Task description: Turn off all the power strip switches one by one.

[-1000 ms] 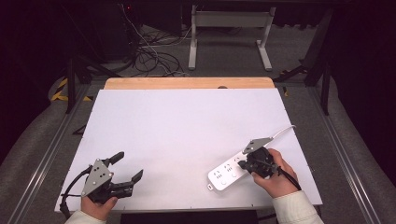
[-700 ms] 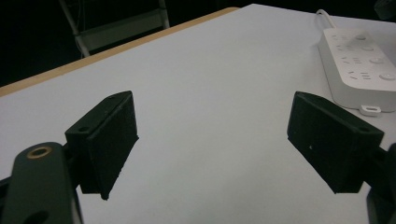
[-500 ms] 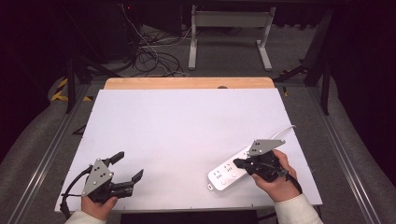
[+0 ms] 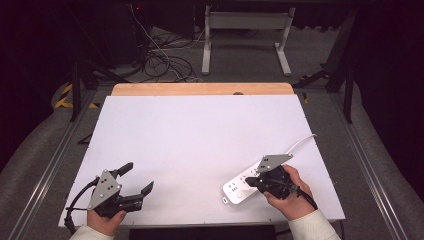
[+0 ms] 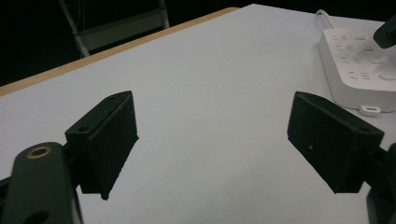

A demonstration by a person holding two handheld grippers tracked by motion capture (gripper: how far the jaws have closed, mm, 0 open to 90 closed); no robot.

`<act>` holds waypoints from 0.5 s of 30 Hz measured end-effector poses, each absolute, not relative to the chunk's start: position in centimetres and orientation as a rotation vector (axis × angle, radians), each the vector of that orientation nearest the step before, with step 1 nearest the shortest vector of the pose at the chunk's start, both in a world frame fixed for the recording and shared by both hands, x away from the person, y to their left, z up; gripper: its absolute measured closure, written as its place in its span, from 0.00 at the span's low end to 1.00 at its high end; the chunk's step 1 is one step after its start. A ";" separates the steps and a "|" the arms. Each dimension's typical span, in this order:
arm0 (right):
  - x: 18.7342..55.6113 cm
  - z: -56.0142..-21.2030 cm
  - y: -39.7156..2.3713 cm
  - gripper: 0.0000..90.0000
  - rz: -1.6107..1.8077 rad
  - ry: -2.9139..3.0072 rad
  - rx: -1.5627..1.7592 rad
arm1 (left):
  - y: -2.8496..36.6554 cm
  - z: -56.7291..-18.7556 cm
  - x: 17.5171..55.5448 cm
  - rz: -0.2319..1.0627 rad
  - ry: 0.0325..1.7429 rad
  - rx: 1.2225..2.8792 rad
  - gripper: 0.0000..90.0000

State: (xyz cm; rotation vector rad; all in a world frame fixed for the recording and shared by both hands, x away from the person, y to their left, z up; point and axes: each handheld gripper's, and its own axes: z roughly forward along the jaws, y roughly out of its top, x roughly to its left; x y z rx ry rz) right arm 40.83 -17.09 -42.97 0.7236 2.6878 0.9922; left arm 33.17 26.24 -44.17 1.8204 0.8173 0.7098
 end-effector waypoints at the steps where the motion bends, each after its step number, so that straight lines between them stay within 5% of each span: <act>1: 40.9 -43.1 -17.1 1.00 0.979 2.696 0.726 | 26.2 -44.2 33.2 0.710 0.817 1.821 0.19; 15: 41.2 -44.0 -16.7 1.00 0.868 2.744 0.733 | 26.2 -44.2 33.2 0.706 0.816 1.825 0.19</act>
